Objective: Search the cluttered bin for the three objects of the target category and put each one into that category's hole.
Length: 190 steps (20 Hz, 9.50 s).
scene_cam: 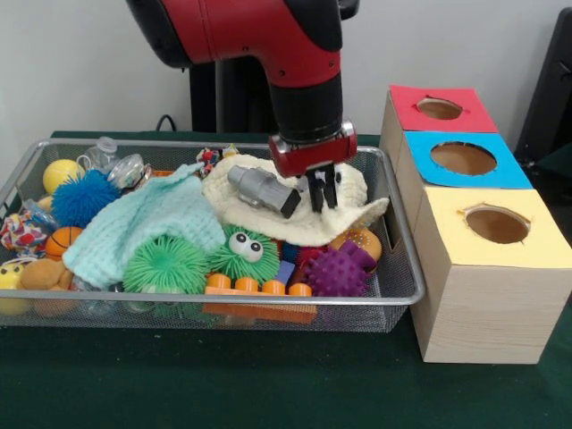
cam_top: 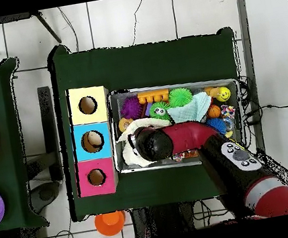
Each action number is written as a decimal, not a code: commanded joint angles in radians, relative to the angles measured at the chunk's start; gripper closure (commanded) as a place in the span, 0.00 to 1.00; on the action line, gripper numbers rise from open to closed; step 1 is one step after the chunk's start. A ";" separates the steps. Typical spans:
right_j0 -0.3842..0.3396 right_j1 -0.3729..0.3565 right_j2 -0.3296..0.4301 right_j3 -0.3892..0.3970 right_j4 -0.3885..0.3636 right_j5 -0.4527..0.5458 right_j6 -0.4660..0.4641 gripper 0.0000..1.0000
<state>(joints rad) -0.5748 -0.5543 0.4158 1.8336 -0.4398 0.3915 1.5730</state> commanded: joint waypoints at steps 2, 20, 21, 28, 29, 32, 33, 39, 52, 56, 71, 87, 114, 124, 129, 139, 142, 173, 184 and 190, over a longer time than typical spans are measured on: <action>-0.080 -0.187 0.119 0.106 -0.018 0.301 -0.222 1.00; -0.203 -0.191 0.127 0.010 -0.240 0.438 -0.363 1.00; -0.216 -0.196 0.131 0.016 -0.246 0.437 -0.372 1.00; -0.277 -0.207 0.163 0.013 -0.291 0.461 -0.427 1.00; -0.280 -0.207 0.167 0.011 -0.298 0.462 -0.426 1.00; -0.283 -0.213 0.175 0.009 -0.308 0.460 -0.416 1.00; -0.285 -0.217 0.179 0.010 -0.306 0.460 -0.414 1.00; -0.284 -0.221 0.198 -0.011 -0.298 0.447 -0.378 1.00; -0.260 -0.178 0.206 -0.040 -0.298 0.442 -0.322 1.00; -0.252 -0.183 0.200 -0.028 -0.310 0.449 -0.328 1.00; -0.248 -0.186 0.208 -0.015 -0.279 0.474 -0.333 0.00; -0.252 -0.180 0.303 0.006 -0.136 0.373 -0.191 0.00; -0.185 -0.034 0.250 -0.013 -0.171 0.078 -0.056 0.00; -0.143 0.028 0.190 -0.046 -0.204 0.062 -0.073 0.00; -0.127 0.042 0.164 -0.063 -0.218 0.078 -0.088 0.00; -0.090 0.081 0.111 -0.108 -0.248 0.086 -0.114 0.00; -0.075 0.079 0.094 -0.121 -0.266 0.085 -0.108 0.00; -0.025 0.188 0.029 -0.160 -0.278 0.182 -0.139 1.00; -0.014 0.192 0.024 -0.169 -0.262 0.222 -0.158 1.00; 0.000 0.155 0.025 -0.161 -0.256 0.194 -0.128 1.00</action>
<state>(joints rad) -0.5994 -0.4399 0.4871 1.7425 -0.6686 0.4604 1.4743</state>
